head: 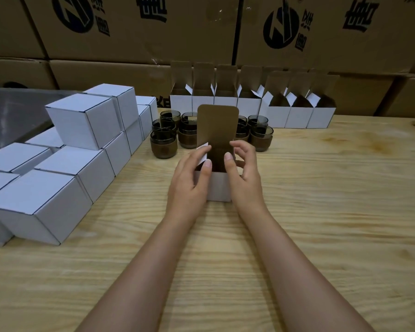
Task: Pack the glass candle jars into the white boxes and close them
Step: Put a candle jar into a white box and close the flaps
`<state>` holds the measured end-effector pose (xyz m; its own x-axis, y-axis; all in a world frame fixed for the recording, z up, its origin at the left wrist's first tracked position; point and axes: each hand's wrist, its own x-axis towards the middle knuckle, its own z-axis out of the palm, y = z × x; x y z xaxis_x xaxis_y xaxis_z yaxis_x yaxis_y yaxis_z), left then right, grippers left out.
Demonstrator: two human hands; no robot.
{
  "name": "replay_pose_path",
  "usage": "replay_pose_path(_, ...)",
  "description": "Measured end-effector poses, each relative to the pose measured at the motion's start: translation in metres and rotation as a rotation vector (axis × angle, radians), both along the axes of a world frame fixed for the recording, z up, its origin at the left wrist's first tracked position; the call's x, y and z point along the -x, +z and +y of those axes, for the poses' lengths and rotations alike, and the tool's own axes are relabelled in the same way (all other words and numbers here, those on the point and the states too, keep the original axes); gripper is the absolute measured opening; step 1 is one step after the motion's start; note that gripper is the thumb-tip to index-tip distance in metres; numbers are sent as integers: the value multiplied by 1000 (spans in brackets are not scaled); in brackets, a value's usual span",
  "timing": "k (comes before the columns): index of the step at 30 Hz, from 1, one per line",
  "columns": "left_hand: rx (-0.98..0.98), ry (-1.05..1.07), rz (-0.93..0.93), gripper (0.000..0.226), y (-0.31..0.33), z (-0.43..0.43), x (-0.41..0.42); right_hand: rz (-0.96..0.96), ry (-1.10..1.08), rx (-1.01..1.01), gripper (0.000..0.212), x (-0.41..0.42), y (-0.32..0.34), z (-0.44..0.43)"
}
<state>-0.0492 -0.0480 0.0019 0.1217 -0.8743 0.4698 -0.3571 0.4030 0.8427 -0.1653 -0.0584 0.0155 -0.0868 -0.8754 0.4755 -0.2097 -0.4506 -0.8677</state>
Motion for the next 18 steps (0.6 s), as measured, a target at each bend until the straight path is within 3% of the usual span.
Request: replay_pose_path(18, 129, 350, -131, 39, 6, 7, 4, -6, -224, 70, 11, 4, -5, 1)
